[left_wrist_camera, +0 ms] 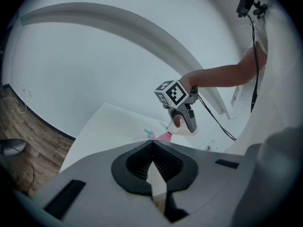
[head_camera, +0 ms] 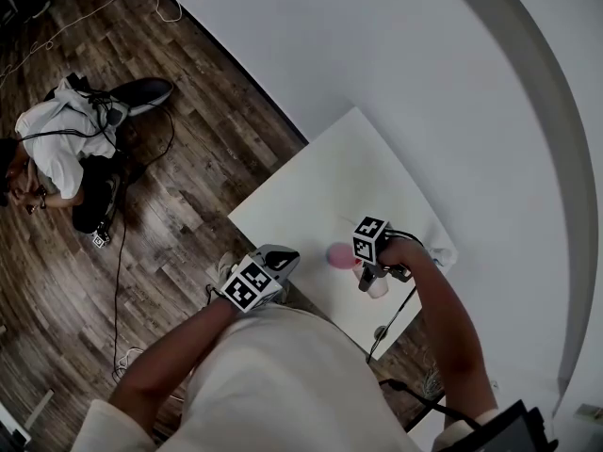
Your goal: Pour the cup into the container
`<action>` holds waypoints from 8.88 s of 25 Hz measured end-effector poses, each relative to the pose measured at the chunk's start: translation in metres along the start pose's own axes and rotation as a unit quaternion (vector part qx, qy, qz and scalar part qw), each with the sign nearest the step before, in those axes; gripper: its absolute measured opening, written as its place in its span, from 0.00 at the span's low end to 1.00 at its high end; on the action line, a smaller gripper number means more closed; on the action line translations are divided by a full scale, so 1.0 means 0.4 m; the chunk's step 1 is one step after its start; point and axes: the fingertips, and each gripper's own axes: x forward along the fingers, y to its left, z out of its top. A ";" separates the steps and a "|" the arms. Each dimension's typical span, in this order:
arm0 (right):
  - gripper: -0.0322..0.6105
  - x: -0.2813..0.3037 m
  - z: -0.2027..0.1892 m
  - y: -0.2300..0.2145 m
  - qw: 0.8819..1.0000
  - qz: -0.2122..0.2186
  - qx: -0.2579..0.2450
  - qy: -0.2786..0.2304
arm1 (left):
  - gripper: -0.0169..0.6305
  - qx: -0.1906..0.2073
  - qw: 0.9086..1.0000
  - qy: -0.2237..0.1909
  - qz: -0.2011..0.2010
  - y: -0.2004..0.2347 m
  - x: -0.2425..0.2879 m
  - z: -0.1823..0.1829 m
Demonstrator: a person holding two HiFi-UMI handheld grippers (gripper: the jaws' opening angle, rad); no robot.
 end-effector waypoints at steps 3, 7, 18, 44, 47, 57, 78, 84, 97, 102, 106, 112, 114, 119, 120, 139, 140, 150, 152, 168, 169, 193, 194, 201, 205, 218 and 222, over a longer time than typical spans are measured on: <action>0.64 -0.012 0.010 0.004 1.000 -0.003 0.000 0.008 | 0.04 -0.003 1.000 -0.001 -0.002 0.006 -0.012 0.007; 0.64 -0.041 0.010 0.017 1.000 -0.014 -0.002 -0.002 | 0.04 -0.006 1.000 0.001 -0.007 -0.001 -0.023 0.018; 0.64 -0.052 0.013 0.069 0.970 -0.034 0.048 -0.234 | 0.04 0.006 0.999 -0.002 -0.042 -0.018 -0.015 0.067; 0.64 -0.238 -0.241 0.104 0.688 -0.074 0.088 -0.717 | 0.05 0.033 0.998 -0.051 -0.018 -0.221 0.067 0.359; 0.64 -0.261 -0.286 0.108 0.662 -0.088 0.086 -0.740 | 0.05 0.052 0.996 -0.064 -0.016 -0.256 0.077 0.389; 0.64 -0.297 -0.445 0.134 0.586 -0.149 0.069 -0.793 | 0.05 0.087 0.991 -0.102 -0.015 -0.389 0.098 0.439; 0.64 -0.164 -0.621 0.112 0.541 -0.189 0.080 -0.816 | 0.05 0.102 0.986 -0.132 0.017 -0.538 0.138 0.409; 0.64 -0.145 -0.641 0.118 0.533 -0.190 0.084 -0.820 | 0.05 0.109 0.986 -0.125 0.022 -0.561 0.142 0.394; 0.64 -0.117 -0.660 0.126 0.523 -0.194 0.093 -0.825 | 0.05 0.112 0.986 -0.120 0.024 -0.583 0.162 0.400; 0.64 -0.109 -0.667 0.119 0.523 -0.196 0.094 -0.824 | 0.05 0.112 0.986 -0.118 0.021 -0.591 0.185 0.391; 0.64 -0.118 -0.669 0.122 0.521 -0.198 0.091 -0.826 | 0.05 0.113 0.987 -0.117 0.019 -0.593 0.189 0.392; 0.64 -0.126 -0.680 0.104 0.516 -0.200 0.093 -0.828 | 0.05 0.113 0.987 -0.114 0.015 -0.597 0.211 0.397; 0.64 -0.123 -0.683 0.104 0.515 -0.200 0.094 -0.829 | 0.05 0.114 0.987 -0.112 0.015 -0.600 0.211 0.394; 0.64 -0.117 -0.689 0.094 0.515 -0.199 0.096 -0.828 | 0.05 0.119 0.987 -0.108 0.012 -0.605 0.224 0.396; 0.64 -0.116 -0.688 0.093 0.516 -0.198 0.096 -0.828 | 0.05 0.120 0.987 -0.107 0.011 -0.605 0.224 0.396; 0.64 -0.098 -0.692 0.091 0.531 -0.192 0.091 -0.820 | 0.05 0.109 0.988 -0.105 0.012 -0.608 0.222 0.373; 0.64 -0.095 -0.691 0.092 0.533 -0.191 0.091 -0.819 | 0.05 0.107 0.989 -0.105 0.013 -0.608 0.220 0.370; 0.64 -0.066 -0.676 0.105 0.551 -0.183 0.087 -0.809 | 0.05 0.091 0.991 -0.095 0.019 -0.626 0.204 0.347; 0.64 -0.069 -0.675 0.097 0.551 -0.183 0.087 -0.809 | 0.05 0.092 0.992 -0.091 0.015 -0.618 0.198 0.350; 0.64 -0.142 -0.572 0.132 0.539 -0.170 0.119 -0.816 | 0.05 0.107 0.992 -0.065 -0.035 -0.519 0.157 0.396; 0.64 -0.151 -0.567 0.136 0.537 -0.171 0.125 -0.817 | 0.05 0.108 0.991 -0.063 -0.038 -0.514 0.154 0.398; 0.64 -0.326 -0.452 0.075 0.531 -0.257 0.207 -0.781 | 0.05 0.149 0.982 -0.056 -0.104 -0.429 0.218 0.523; 0.64 -0.328 -0.451 0.073 0.531 -0.258 0.205 -0.781 | 0.05 0.148 0.982 -0.057 -0.103 -0.431 0.223 0.525; 0.64 -0.333 -0.458 0.052 0.531 -0.258 0.198 -0.782 | 0.05 0.149 0.982 -0.059 -0.100 -0.455 0.266 0.525; 0.64 -0.330 -0.464 0.053 0.532 -0.253 0.196 -0.784 | 0.05 0.148 0.982 -0.060 -0.100 -0.467 0.271 0.522; 0.64 -0.300 -0.488 0.050 0.534 -0.248 0.196 -0.784 | 0.05 0.146 0.983 -0.057 -0.100 -0.494 0.280 0.499; 0.64 -0.301 -0.486 0.048 0.534 -0.247 0.197 -0.784 | 0.05 0.146 0.983 -0.055 -0.100 -0.492 0.282 0.500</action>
